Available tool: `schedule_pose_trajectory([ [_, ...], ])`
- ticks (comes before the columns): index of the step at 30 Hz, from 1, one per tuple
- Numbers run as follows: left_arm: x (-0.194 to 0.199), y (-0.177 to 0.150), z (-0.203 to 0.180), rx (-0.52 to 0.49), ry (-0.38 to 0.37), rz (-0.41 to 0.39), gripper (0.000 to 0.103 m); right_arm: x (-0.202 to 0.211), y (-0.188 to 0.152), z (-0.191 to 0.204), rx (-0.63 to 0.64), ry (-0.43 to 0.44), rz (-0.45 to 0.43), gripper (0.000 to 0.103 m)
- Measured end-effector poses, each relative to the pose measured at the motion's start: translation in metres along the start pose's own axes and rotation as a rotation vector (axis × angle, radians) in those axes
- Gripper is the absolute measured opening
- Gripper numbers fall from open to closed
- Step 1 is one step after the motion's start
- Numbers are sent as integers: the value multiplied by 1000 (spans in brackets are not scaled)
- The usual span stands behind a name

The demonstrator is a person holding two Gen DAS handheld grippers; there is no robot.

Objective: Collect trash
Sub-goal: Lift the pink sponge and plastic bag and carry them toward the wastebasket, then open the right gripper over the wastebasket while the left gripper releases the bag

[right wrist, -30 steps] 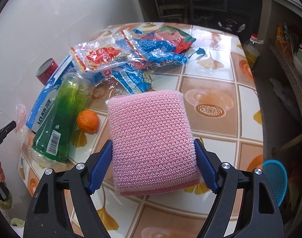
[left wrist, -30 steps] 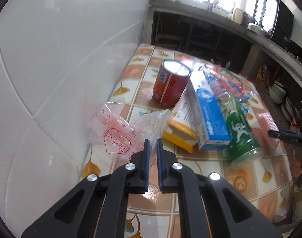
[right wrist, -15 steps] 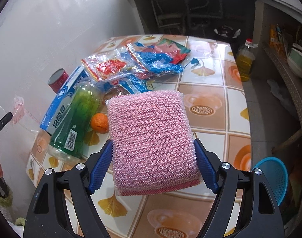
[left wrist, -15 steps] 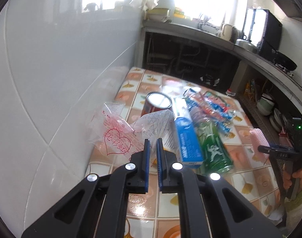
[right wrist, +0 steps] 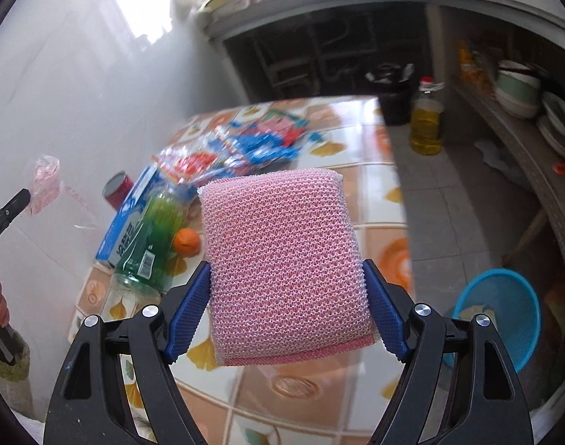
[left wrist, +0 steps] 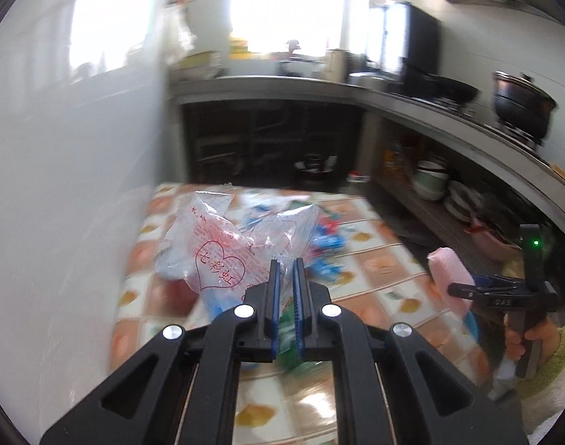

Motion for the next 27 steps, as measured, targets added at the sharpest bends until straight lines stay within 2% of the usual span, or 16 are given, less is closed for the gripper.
schedule_pose_trajectory([
  [8,-44,34,-134,-193,-239,10,6,60,-24,-87,-199,-129,-100,75],
  [11,-67,39,-190,-257,-344,55,6,77,-41,-124,-296,-187,-120,75],
  [14,-97,34,-253,-328,-449,133,6,87,-63,-160,-395,-240,-121,75],
  [17,-133,20,-313,-390,-535,241,6,90,-87,-195,-492,-276,-106,75],
  [21,-194,-19,-383,-428,-617,447,6,80,-119,-236,-627,-298,-68,75],
  [25,-260,-69,-438,-405,-637,666,6,57,-148,-272,-741,-310,-8,75],
  [27,-291,-97,-463,-423,-623,739,6,43,-157,-285,-783,-307,18,75],
])
Point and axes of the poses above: each gripper's, at about its wrist camera, not at the fingertips, and x roughly against the way its jaws point, z to its left, y to its top, the point moved 5 cm from there along -x, roughly the way its jaws point, and after that the axes turned 5 degrees about x, right-handed, at the moved point
